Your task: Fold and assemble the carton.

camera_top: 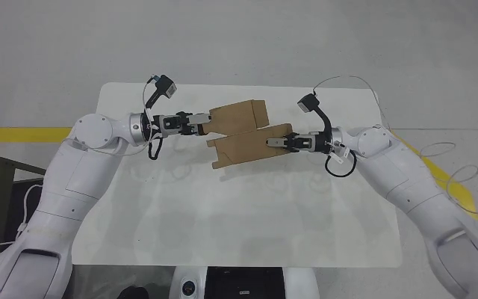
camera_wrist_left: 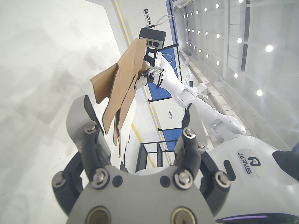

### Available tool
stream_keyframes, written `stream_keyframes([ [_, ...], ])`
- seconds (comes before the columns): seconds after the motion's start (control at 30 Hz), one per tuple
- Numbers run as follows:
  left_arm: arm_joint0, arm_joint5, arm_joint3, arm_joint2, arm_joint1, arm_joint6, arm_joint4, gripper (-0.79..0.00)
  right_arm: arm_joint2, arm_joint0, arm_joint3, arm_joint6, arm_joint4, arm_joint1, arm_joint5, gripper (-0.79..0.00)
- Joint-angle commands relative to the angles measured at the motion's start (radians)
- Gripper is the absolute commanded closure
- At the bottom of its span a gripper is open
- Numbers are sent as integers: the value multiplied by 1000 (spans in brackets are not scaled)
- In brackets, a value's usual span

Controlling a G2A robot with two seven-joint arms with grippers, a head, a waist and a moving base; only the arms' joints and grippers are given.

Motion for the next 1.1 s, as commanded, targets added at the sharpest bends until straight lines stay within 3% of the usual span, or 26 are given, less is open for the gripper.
stream_keyframes([
  [0.0, 5, 2, -6, -2, 0, -3, 4, -680, 5, -1, 0, -2, -2, 0, -2, 0],
  [0.43, 15, 12, -34, -24, -3, -23, -15, -702, 15, -7, 31, -1, -34, -10, -1, 0],
  [0.7, 12, 22, -45, -13, -11, -11, -4, -671, 22, -4, 30, 4, -41, -20, 4, 0],
  [0.8, 7, 22, -42, -5, -15, -6, 1, -634, 25, -4, 30, 3, -43, -22, 4, 0],
  [0.93, 1, 21, -28, 3, -20, -4, 9, -489, 28, -6, 30, 3, -49, -24, 3, 0],
  [1.07, -2, 16, -15, 6, -23, -4, 21, -434, 32, -7, 29, 5, -51, -26, 5, 0],
])
